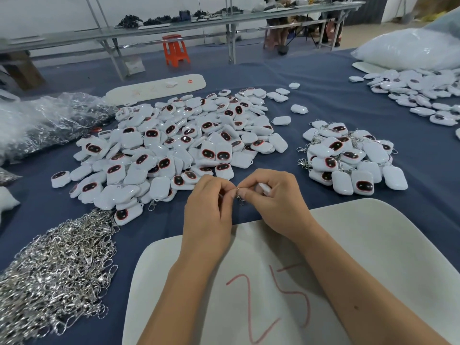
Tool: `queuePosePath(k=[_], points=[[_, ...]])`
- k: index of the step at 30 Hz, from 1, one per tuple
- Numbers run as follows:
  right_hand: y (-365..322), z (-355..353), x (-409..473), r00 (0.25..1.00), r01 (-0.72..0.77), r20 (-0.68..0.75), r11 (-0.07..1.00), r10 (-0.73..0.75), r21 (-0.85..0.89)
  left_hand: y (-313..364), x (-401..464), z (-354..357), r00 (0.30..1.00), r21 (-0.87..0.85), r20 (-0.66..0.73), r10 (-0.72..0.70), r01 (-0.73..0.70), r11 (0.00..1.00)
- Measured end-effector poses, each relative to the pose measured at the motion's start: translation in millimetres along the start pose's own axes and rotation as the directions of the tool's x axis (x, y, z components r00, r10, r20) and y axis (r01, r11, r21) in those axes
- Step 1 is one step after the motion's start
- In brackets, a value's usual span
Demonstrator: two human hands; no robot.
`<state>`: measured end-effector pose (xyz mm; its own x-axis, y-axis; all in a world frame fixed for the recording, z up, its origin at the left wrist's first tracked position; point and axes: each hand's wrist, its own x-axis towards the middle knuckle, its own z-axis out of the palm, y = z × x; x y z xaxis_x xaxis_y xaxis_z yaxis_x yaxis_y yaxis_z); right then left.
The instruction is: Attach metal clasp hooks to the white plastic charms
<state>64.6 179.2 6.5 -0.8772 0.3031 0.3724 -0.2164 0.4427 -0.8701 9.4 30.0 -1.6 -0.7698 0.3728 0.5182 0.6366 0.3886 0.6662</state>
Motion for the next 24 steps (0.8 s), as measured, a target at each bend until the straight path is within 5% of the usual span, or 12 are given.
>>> queuePosePath(k=[7, 20, 24], points=[[-2.8, -0.1, -1.1, 0.998, -0.054, 0.03, 0.988, 0.05, 0.146, 4.6, -1.8, 0.1, 1.0, -0.082, -0.015, -0.013, 0.011, 0.997], [-4.9, 2.4, -1.0, 0.998, -0.06, 0.035, 0.998, 0.061, -0.036, 0.6, 0.2, -1.0, 1.0, -0.088, 0.004, -0.031, 0.031, 0.996], [-4.8, 0.8, -1.4, 0.985, -0.158, -0.024, 0.958, 0.168, 0.239, -2.6, -1.2, -0.7, 0.999, -0.074, 0.037, -0.037, 0.039, 0.996]])
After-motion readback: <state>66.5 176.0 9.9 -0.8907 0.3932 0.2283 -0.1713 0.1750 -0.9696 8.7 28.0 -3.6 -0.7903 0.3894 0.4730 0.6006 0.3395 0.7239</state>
